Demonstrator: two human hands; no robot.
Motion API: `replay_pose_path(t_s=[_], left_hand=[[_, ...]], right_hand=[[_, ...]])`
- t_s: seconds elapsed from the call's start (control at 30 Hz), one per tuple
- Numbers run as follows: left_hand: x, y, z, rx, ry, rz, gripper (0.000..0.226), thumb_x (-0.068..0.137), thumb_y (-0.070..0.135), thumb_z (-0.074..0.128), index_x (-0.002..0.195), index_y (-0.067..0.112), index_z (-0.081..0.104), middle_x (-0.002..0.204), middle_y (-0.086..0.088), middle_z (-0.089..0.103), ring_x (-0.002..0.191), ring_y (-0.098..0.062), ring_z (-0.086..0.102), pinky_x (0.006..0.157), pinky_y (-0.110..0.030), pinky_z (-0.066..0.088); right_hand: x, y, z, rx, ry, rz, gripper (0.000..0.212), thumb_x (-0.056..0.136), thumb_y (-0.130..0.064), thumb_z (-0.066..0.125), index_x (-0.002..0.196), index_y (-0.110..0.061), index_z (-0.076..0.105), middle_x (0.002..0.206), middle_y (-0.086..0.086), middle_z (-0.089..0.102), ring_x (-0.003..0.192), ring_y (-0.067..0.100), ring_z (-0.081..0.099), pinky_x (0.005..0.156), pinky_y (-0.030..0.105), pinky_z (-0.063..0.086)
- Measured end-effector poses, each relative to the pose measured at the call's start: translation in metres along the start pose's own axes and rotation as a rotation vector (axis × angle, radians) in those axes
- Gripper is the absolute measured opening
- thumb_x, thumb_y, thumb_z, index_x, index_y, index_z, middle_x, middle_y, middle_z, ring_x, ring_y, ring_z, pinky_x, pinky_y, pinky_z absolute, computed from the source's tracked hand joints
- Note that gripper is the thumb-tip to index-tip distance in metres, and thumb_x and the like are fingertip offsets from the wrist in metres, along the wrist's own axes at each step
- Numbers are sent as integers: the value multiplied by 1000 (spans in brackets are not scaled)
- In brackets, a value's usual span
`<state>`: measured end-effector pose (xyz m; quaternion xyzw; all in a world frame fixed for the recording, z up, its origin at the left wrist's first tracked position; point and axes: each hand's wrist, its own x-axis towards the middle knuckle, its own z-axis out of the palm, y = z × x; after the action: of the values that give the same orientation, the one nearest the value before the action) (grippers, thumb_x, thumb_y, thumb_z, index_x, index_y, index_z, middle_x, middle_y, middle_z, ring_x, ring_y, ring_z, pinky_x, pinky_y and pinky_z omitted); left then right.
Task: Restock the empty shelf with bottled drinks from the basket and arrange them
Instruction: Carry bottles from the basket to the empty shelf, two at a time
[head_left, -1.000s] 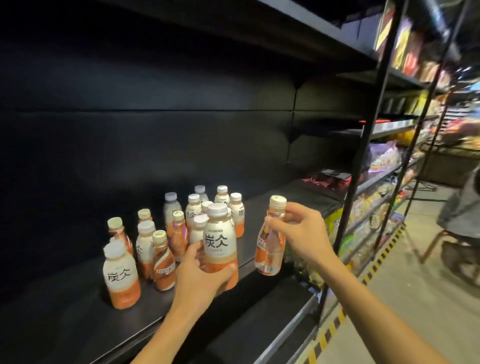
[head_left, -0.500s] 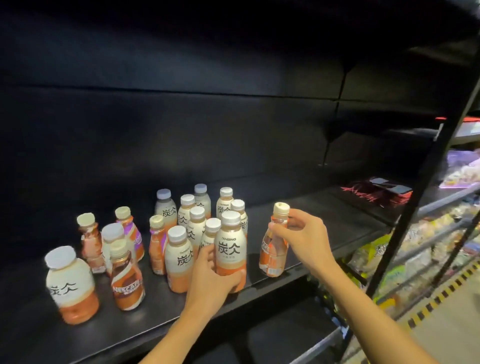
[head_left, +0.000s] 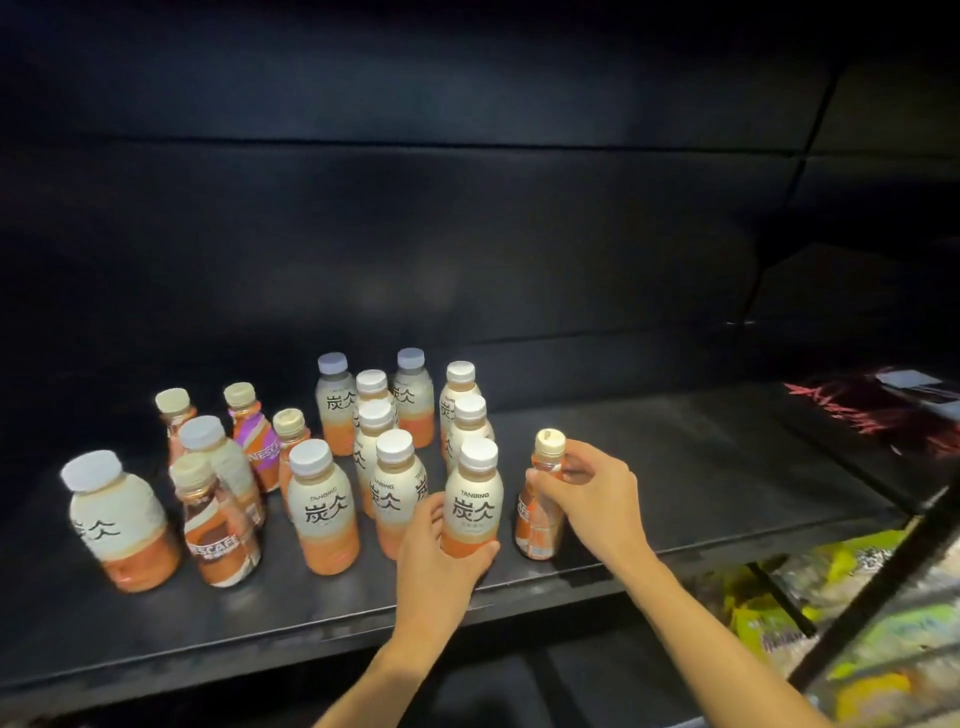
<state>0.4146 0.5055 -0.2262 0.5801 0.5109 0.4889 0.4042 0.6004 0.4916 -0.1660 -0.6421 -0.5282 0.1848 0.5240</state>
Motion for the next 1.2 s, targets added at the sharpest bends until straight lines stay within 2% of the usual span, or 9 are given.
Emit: replay_pose_path(t_s=[0.27,0.37,0.47,0.57,0.73,0.83,0.9,1.07,1.2], left_hand=[[16,-8,16,6,-46,-5,70,74,13,89,121,44,47,121,26,61,110,11,59,83,-7,49],[21,-7,17,30,-46,18,68,74,11,88,115,47,48,118,29,59,109,13,59,83,-5,48],[21,-6,20,64,-48,13,68,74,12,88,118,46,47,119,28,58,113,5,60,89,-10,49],[16,-1,21,108,-48,23,77,75,18,88,136,35,43,127,19,58,120,-6,58,100,-23,49],[-2,36,13,235,-12,92,71,88,31,75,147,32,35,128,25,46,119,6,44,90,-8,34],[-12,71,2,393,22,145,65,97,41,61,153,27,31,144,15,46,130,-5,44,97,-20,29],[-13,92,-7,514,27,177,54,99,46,54,147,26,38,143,7,51,129,-15,50,90,-25,35],[-12,127,-42,819,23,238,41,99,58,39,116,26,59,109,3,68,94,-20,65,76,-39,53],[-21,144,-88,1053,121,306,46,100,56,37,98,21,67,97,-3,71,89,-25,67,73,-37,53]], right_hand=[[14,13,4,-11,-33,27,38,81,-27,86,103,-46,62,96,-27,69,95,-12,65,74,6,48],[15,16,4,-14,-48,46,37,80,-28,87,102,-46,63,98,-24,71,96,-12,65,73,6,49],[17,19,2,-13,-72,55,33,80,-30,87,103,-41,66,100,-20,72,97,-8,67,80,11,50],[19,19,-1,-4,-109,47,35,80,-29,87,111,-30,70,105,-16,73,98,-4,68,85,15,54],[24,7,-15,-25,-159,-3,52,82,-39,83,128,-26,62,122,-15,68,113,3,64,98,25,52],[31,-11,-27,-123,-187,-42,60,89,-50,74,139,-26,54,138,-7,61,126,11,58,100,26,46],[34,-25,-33,-236,-207,-82,62,92,-55,67,145,-27,50,146,-5,57,131,16,55,99,29,44],[26,-65,-39,-483,-277,-204,65,96,-60,56,150,-25,47,152,-1,52,135,22,52,102,39,47],[7,-97,-31,-585,-308,-345,54,96,-57,57,136,-20,61,135,4,65,124,25,59,106,45,45]])
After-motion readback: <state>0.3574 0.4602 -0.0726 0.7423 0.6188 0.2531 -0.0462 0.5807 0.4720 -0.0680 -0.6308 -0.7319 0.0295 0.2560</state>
